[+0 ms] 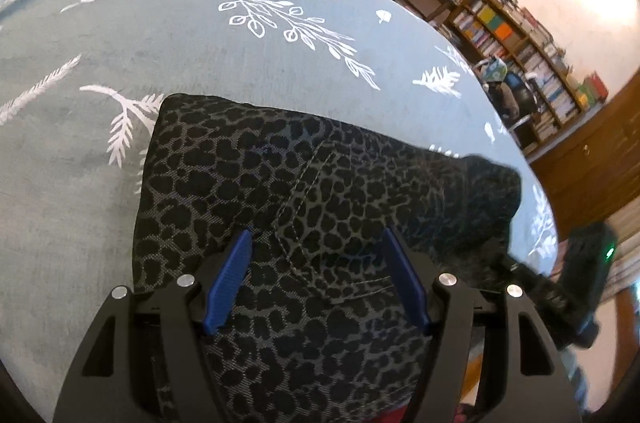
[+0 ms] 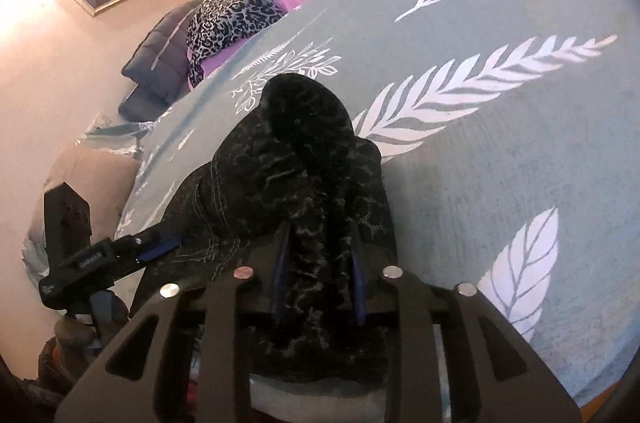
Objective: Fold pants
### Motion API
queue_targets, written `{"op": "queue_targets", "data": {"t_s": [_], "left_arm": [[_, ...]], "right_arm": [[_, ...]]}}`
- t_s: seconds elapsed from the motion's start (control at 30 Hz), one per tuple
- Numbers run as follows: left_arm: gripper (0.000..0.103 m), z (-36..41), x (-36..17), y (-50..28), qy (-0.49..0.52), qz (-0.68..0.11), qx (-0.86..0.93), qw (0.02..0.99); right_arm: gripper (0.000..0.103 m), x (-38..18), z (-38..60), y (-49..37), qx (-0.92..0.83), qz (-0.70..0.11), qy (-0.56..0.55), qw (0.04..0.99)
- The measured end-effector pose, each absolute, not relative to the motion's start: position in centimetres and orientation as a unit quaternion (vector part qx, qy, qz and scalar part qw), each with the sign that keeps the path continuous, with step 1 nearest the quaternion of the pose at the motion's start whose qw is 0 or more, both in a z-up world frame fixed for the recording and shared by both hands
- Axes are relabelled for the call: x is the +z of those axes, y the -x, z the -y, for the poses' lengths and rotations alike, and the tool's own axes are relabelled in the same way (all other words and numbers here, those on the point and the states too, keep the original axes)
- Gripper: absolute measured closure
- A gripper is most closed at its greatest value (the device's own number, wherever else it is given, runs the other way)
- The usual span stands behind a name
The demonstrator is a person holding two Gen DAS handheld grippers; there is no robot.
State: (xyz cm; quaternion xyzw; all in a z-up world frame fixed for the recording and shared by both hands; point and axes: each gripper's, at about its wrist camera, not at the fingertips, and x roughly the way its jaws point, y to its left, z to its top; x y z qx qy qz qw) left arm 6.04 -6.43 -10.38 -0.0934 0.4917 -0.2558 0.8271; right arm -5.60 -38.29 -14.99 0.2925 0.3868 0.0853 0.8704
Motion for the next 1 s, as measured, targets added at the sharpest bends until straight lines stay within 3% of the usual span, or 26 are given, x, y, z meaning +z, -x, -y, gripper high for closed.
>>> {"op": "queue_targets", "data": {"t_s": [0.1, 0.3, 0.47, 0.6, 0.73, 0.83, 1.0], "left_arm": [[0.035, 6.4, -9.5, -5.6, 0.091, -0.486, -0.251, 0.832], [0.035, 5.5, -7.0, -4.9, 0.104, -0.456, -0.243, 0.849], [0.034, 5.8, -6.5, -5.1, 0.094, -0.448, -0.240, 0.856], [0.034, 6.3, -7.8, -5.3, 0.085, -0.458, -0.230, 0.854], [0.034, 6.2, -9.8, -5.9, 0.089, -0.463, -0.228, 0.852], [0.030, 6.6, -10.5, -5.6, 0.075, -0.448, -0.238, 0.859], [0.026, 7.8, -10.4, -4.9, 0.035, -0.434, -0.245, 0.866]], "right_arm": [[0.064, -13.0, 38.4, 6.0, 0.046, -0.373, -0.245, 0.894], [0.063, -8.7, 36.9, 7.0, 0.020, -0.309, -0.178, 0.934], [0.063, -7.7, 34.0, 4.4, 0.087, -0.301, -0.166, 0.935], [0.063, -9.4, 32.3, 1.1, 0.095, -0.330, -0.142, 0.929], [0.066, -13.2, 34.9, -0.3, 0.047, -0.371, -0.190, 0.908], [0.066, -15.8, 36.9, 0.4, 0.080, -0.343, -0.249, 0.902], [0.066, -16.4, 37.3, 0.4, 0.095, -0.332, -0.260, 0.902]]}}
